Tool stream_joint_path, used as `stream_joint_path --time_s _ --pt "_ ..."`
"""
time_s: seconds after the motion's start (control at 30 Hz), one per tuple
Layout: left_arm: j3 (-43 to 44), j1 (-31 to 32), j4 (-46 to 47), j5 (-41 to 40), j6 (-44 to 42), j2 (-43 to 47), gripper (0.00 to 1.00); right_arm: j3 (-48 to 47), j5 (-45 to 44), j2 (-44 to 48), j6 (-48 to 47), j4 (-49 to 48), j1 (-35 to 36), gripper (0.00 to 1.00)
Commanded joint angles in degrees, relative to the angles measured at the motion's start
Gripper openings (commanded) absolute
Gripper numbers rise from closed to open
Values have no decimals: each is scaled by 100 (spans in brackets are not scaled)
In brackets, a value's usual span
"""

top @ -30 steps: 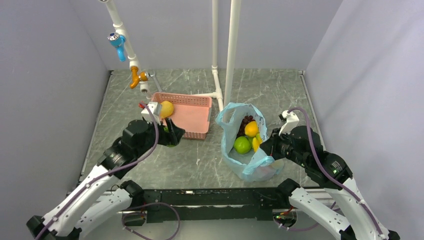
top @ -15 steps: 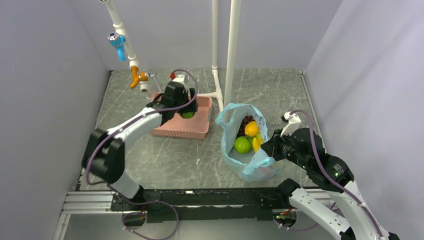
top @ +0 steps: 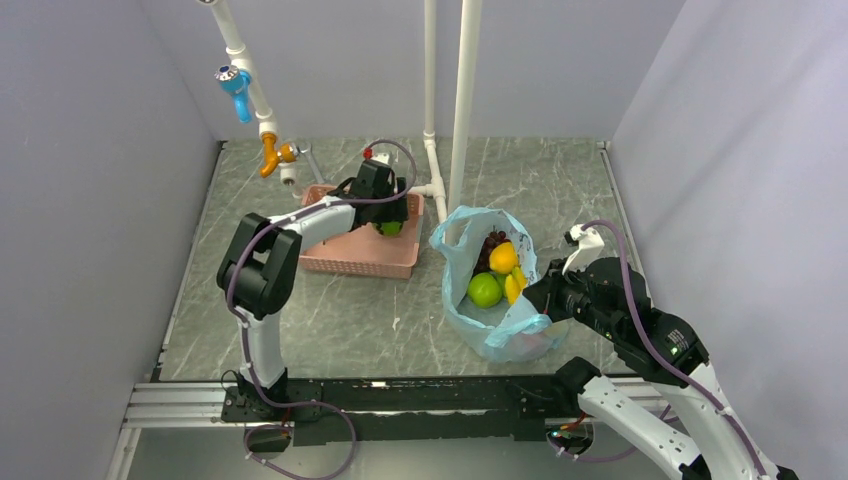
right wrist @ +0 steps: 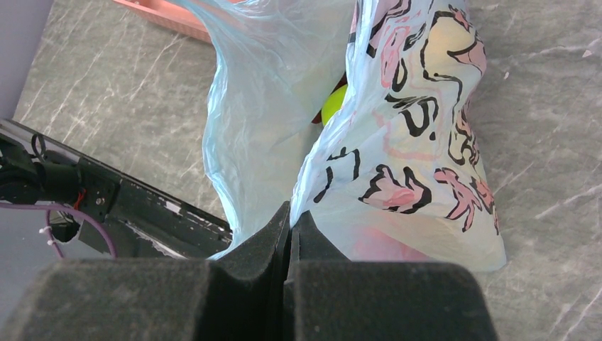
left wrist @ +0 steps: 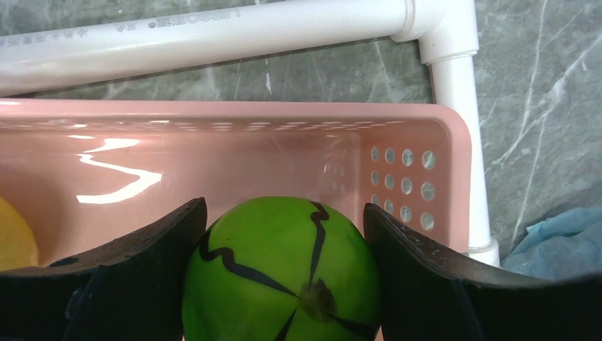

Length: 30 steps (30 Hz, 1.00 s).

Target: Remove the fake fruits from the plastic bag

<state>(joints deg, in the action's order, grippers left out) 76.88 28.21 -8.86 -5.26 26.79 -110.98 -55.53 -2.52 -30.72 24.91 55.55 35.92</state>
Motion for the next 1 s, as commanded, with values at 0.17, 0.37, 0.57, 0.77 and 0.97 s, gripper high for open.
stream_joint_path --time_s 0.17,0.37,0.57,0.77,0.97 --pt "484 -8 115 121 76 -289 71 -37 -45 32 -70 -255 12 0" --pt "377 -3 -102 73 -22 -12 99 -41 -50 39 -69 -245 11 0" --pt "-57 -9 -392 -70 -229 859 99 -36 -16 -13 -83 -262 11 0" --pt "-1627 -4 28 851 300 2589 97 -37 17 14 -74 -255 11 0" --pt "-3450 323 451 1964 900 4661 93 -37 65 24 -98 -264 9 0"
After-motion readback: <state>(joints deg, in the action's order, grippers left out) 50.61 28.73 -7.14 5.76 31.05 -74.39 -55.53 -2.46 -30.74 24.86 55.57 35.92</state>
